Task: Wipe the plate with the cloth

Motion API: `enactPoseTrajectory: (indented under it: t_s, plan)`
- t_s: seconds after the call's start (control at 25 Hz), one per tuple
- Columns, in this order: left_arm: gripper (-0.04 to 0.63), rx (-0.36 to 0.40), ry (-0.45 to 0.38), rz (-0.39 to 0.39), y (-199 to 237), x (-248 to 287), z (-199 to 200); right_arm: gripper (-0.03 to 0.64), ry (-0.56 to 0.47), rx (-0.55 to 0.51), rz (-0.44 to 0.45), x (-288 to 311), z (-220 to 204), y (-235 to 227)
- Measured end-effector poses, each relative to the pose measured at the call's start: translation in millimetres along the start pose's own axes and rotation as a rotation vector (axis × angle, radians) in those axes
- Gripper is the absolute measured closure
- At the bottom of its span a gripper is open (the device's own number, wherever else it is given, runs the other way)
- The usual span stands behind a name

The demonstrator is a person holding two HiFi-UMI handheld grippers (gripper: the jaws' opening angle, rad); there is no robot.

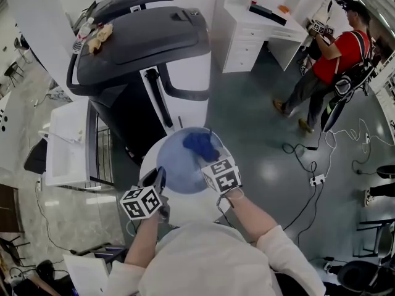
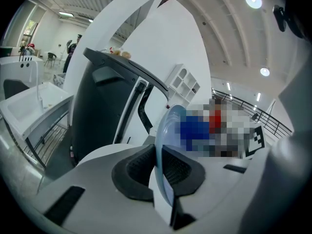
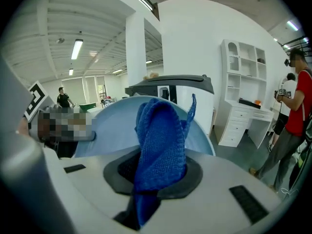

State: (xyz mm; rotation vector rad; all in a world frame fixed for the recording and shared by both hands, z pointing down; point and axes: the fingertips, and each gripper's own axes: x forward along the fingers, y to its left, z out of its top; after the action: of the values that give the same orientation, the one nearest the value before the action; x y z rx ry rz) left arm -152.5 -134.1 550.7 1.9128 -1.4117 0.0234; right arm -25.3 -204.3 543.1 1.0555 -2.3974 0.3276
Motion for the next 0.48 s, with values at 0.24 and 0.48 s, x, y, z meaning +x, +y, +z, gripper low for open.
enactPoseTrajectory:
  t_s: [0.24, 0.48]
  plan:
    - [0.552, 0.0, 0.003, 0.01, 2.8, 1.6, -1.1, 0.532, -0.017, -0.054, 0.101, 14.8, 18.1, 48.3]
    - [0.552, -0.028, -0.025, 0.028, 14.1, 2.3, 9.6, 0.531, 0.049, -0.075, 0.216, 16.0, -11.2, 91.6]
